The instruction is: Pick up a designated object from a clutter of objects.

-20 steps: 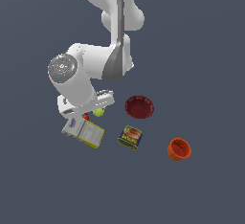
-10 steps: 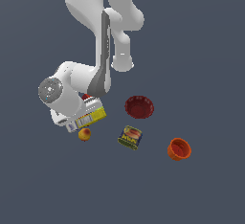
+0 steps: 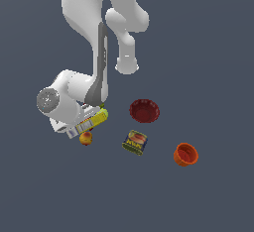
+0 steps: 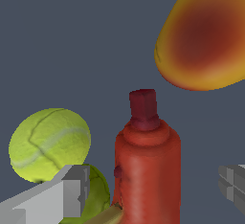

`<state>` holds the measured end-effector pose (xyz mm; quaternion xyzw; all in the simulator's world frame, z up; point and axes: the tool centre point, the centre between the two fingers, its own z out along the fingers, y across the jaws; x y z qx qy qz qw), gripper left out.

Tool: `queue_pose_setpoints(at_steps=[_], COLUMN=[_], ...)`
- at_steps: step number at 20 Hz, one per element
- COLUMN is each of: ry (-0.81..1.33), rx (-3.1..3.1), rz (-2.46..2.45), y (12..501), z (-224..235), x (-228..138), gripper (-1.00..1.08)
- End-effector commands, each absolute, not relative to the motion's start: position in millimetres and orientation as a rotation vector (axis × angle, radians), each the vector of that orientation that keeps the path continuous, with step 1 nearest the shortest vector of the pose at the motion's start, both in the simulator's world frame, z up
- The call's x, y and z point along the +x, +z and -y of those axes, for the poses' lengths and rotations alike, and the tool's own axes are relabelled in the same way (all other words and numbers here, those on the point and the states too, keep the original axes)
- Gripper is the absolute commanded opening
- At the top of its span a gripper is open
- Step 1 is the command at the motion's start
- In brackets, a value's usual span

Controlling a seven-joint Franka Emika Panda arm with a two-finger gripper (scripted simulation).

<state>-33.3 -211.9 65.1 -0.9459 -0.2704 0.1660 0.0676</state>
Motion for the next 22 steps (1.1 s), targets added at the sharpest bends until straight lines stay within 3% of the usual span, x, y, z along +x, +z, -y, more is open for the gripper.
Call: queue_pose_setpoints(at_steps=[1, 16, 17, 22], ry=[0.507, 0.507, 0.507, 0.507], rx=[-2.840, -2.840, -2.840, -2.840], rz=[0.828, 0.828, 0.828, 0.828], y=[61, 33, 33, 33], z=[212, 211, 211, 211], x=[-35, -47, -47, -47], gripper=[1.08, 1.08, -1.00, -1.00])
